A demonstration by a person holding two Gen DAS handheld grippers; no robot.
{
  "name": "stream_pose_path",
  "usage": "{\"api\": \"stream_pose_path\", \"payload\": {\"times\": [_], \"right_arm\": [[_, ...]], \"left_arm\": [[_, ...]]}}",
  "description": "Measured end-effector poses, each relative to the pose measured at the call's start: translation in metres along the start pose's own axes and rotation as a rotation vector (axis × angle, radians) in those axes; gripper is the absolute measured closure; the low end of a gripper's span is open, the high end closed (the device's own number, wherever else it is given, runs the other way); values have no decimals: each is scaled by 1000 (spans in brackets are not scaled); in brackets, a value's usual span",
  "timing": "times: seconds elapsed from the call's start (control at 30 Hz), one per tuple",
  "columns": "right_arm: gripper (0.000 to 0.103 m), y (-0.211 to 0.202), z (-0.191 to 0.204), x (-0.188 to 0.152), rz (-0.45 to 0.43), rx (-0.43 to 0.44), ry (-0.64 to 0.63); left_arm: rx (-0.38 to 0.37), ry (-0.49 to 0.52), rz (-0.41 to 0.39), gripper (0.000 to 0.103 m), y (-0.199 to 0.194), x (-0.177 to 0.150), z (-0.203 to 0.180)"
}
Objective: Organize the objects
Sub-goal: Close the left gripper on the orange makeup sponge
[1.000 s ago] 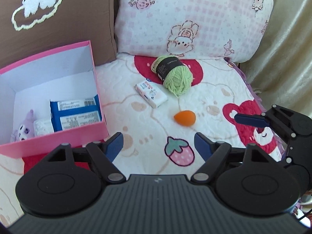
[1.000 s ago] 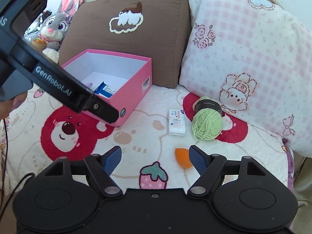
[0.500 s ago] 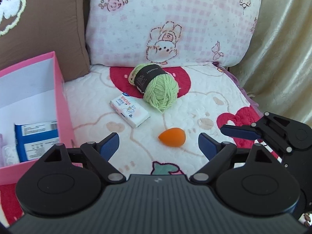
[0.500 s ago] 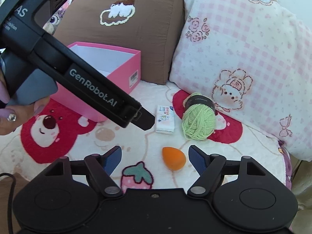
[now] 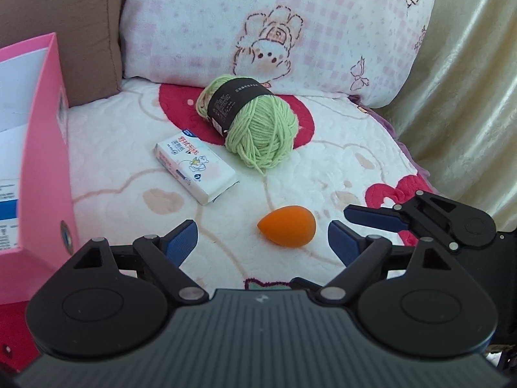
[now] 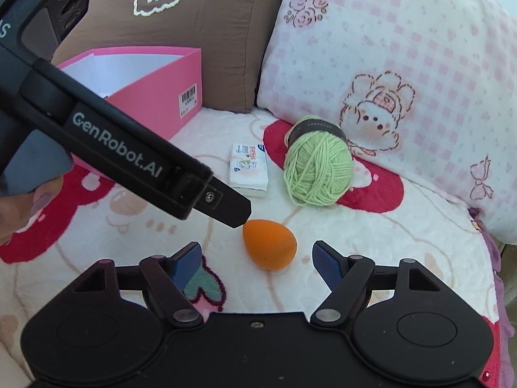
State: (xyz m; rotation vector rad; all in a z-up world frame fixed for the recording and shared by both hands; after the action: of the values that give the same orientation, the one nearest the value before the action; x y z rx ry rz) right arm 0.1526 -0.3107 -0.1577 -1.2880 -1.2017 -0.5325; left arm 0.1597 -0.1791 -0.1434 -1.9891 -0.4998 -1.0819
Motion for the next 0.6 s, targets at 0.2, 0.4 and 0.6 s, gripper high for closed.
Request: {"api": "stream_pose_path", "payload": {"times": [0.2,0.4,0.6], "right_arm": [[26,20,-1,-13,132,57,36],[26,27,-4,-12,130,48,39],[44,36,-13,-13,123,36,133]], "left_arm": [[-38,1,48,28,22,-9,-6],[-43,-21,25,38,33,-11,-7],[-77,-56,17,59,43,-11,-8]]}}
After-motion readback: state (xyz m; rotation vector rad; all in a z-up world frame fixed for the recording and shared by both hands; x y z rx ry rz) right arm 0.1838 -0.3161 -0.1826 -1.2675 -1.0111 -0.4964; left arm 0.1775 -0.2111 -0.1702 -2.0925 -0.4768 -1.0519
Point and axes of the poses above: each gripper's, at about its wrist camera, not at the fingertips, and y roughly the way its jaws point, z to its left, x to its top, the point moved 5 cm from there along y, roughly the way its jaws point, and after that the axes turned 15 degrees about -z, right-handed, at the moved point
